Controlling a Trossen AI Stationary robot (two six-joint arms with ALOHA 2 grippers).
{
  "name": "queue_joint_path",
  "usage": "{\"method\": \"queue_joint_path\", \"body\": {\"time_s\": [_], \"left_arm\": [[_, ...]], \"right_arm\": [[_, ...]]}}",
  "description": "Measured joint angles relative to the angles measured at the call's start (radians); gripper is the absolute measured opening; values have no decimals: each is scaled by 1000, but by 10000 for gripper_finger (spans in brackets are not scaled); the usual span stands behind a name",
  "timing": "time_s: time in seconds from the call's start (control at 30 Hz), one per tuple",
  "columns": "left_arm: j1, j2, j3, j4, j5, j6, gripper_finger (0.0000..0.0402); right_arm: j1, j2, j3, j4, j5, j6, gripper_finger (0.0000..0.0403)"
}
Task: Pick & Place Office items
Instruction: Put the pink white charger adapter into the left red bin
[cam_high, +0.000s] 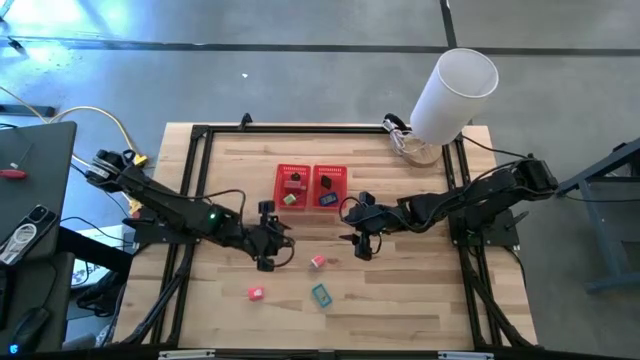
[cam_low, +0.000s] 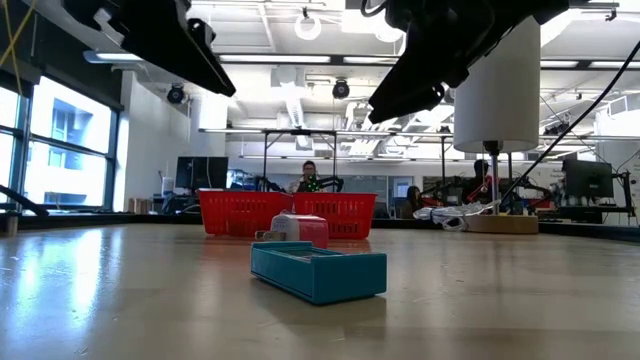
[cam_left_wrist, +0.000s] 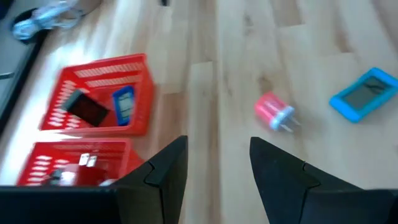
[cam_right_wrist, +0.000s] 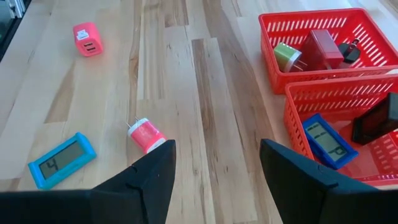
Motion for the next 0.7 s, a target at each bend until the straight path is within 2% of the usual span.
{"method": "queue_joint_path", "body": {"time_s": [0.23, 0.53, 0.7], "left_arm": [[-43, 0, 0, 0, 76, -30, 164], [-67, 27, -10, -1, 184, -159, 164], [-82, 29, -10, 1, 186, -172, 164]], "right_arm": [[0, 0, 0, 0, -43, -42, 219], [0, 0, 0, 8, -231, -152, 219], [0, 0, 0, 16, -230, -175, 219]]}}
